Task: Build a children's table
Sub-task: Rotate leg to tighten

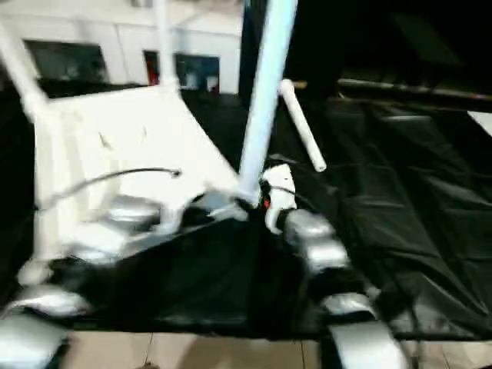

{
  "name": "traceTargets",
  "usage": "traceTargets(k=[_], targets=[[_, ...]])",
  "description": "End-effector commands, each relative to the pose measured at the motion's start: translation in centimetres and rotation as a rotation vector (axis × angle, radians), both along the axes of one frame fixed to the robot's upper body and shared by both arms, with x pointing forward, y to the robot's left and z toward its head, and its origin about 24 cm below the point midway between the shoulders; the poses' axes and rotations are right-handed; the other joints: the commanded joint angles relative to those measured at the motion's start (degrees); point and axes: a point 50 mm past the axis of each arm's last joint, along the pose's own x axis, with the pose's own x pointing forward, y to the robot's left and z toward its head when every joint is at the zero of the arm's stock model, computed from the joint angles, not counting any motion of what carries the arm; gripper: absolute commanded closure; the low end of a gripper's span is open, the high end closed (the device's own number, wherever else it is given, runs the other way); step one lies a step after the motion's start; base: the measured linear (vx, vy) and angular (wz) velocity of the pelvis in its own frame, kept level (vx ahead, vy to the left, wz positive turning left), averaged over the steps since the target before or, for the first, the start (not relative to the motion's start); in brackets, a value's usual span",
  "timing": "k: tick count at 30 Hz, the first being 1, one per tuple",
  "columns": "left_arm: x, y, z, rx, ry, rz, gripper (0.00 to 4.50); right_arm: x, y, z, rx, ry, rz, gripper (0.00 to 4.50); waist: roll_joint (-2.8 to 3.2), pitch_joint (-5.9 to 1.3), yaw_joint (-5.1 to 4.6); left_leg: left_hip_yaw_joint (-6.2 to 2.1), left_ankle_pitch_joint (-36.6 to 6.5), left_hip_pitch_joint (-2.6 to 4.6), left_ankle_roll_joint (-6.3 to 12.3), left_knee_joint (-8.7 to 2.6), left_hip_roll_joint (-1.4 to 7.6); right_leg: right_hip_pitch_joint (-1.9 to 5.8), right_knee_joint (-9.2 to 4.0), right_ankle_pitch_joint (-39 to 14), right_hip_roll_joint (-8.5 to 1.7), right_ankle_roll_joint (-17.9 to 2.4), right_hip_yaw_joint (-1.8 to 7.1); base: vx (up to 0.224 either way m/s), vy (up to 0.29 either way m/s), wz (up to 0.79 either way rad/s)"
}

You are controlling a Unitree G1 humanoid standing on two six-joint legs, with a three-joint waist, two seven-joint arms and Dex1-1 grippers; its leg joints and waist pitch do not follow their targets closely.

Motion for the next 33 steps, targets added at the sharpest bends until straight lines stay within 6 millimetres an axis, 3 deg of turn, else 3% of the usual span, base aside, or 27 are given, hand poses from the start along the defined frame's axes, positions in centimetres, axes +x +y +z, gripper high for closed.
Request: traceTargets(k=[1,3,5,6,8,11,15,17,20,22,23,25,26,29,33], targets=[[-0.3,-2.4,-0.3,-0.078,0.009,0.04,4.5,-0.9,0.6,-2.4,-0.038,0.126,-0.081,1.73,-0.13,-2.76,-0.05,-1.33,-15.7,0.08,-0.65,-4.73,2.54,1.65,-6.79,-24.4,-4.58,-7.1,3.62,0.0,0.0,0.0],[-0.4,-3.8,-0.5,-0.078,0.002,0.05,4.5,-0.5,1.5,-2.1,-0.054,0.115,-0.103,1.73,-0.4,-3.01,-0.14,-1.25,-13.7,-0.18,-0.1,-4.82,2.62,1.78,-6.35,-19.2,-4.35,-8.0,3.59,0.0,0.0,0.0],[-0.5,-4.1,-0.5,-0.077,0.001,0.048,4.5,-0.4,1.8,-2.0,-0.042,0.11,-0.095,1.73,-0.24,-3.14,-0.03,-1.19,-12.6,-0.35,0.4,-4.72,2.53,1.94,-6.09,-17.1,-4.32,-8.4,3.57,0.0,0.0,0.0],[-0.5,-4.4,-0.4,-0.081,0.0,0.052,4.5,-0.3,2.2,-1.8,-0.017,0.112,-0.088,1.73,-0.46,-3.42,0.06,-0.99,-10.5,-0.59,1.53,-4.57,2.43,2.13,-5.79,-13.4,-4.26,-8.9,3.53,0.0,0.0,0.0],[-0.4,-4.6,-0.4,-0.083,-0.003,0.06,4.5,-0.1,3.0,-1.4,0.028,0.111,-0.058,1.03,-0.37,-3.57,0.14,-0.88,-7.8,-0.9,2.75,-4.33,2.43,2.27,-5.36,-9.2,-4.24,-9.9,3.58,0.0,0.0,0.0],[-0.2,-4.3,-0.4,-0.077,-0.008,0.073,4.5,0.0,3.5,-1.0,0.05,0.096,-0.038,0.97,-0.3,-3.53,0.23,-0.83,-7.5,-0.87,3.68,-4.34,2.41,2.33,-5.44,-8.9,-4.39,-10.4,3.5,0.0,0.0,0.0],[-0.1,-3.2,-0.3,-0.058,-0.016,0.063,4.5,0.5,3.5,-0.2,0.046,0.056,0.002,0.55,-0.12,-3.29,0.14,-0.91,-10.1,-0.74,2.86,-4.62,2.54,2.1,-5.98,-13.5,-4.41,-9.9,3.43,0.0,0.0,0.0],[-0.2,-2.7,-0.2,-0.07,-0.014,0.04,4.5,0.6,3.0,0.2,0.023,0.04,0.062,0.36,-0.4,-3.28,0.04,-0.96,-10.5,-0.89,2.76,-4.67,2.56,2.18,-6.01,-14.5,-4.46,-9.4,3.47,0.0,0.0,0.0],[-0.2,-1.9,0.0,-0.087,-0.009,0.025,4.5,0.5,1.9,0.6,0.013,0.03,0.134,0.36,-0.6,-3.36,0.05,-0.91,-8.7,-1.1,3.7,-4.54,2.52,2.43,-5.75,-11.9,-4.31,-9.6,3.48,0.0,0.0,0.0],[-0.3,-0.9,0.0,-0.08,-0.012,-0.011,4.5,0.3,0.1,1.0,-0.041,-0.005,0.202,0.36,-0.54,-3.38,0.25,-0.85,-7.7,-1.04,4.49,-4.41,2.57,2.39,-5.69,-10.5,-4.34,-9.7,3.49,0.0,0.0,0.0],[-0.3,-0.7,0.0,-0.076,-0.011,-0.017,4.5,0.2,-0.4,1.1,-0.054,-0.01,0.22,0.36,-0.11,-3.43,0.37,-0.83,-7.1,-0.96,4.66,-4.34,2.57,2.32,-5.51,-9.5,-4.36,-10.1,3.56,0.0,0.0,0.0],[-0.5,-0.3,0.1,-0.076,-0.012,-0.051,4.5,0.2,-1.4,1.3,-0.099,-0.032,0.24,0.36,-0.46,-3.38,0.34,-0.75,-6.9,-1.05,4.62,-4.35,2.49,2.37,-5.58,-9.6,-4.27,-10.2,3.54,0.0,0.0,0.0],[-0.8,0.0,0.3,-0.089,-0.008,-0.121,4.5,0.1,-2.3,1.5,-0.145,-0.05,0.272,0.36,0.02,-3.37,0.27,-0.78,-7.1,-0.97,4.43,-4.39,2.56,2.28,-5.61,-10.0,-4.35,-10.6,3.53,0.0,0.0,0.0],[-1.4,0.3,0.7,-0.126,0.023,-0.205,4.5,-0.2,-3.0,1.9,-0.156,-0.063,0.333,0.36,-0.23,-3.44,0.34,-0.77,-6.9,-1.0,4.37,-4.31,2.62,2.42,-5.34,-8.7,-4.35,-11.3,3.57,0.0,0.0,0.0],[-2.3,0.9,1.1,-0.121,0.06,-0.323,4.5,-0.8,-3.1,2.8,-0.124,-0.077,0.462,0.36,0.01,-3.71,0.57,-0.68,-5.0,-0.88,5.85,-4.06,2.75,2.38,-4.68,-3.5,-4.14,-12.8,3.63,0.0,0.0,0.0]])
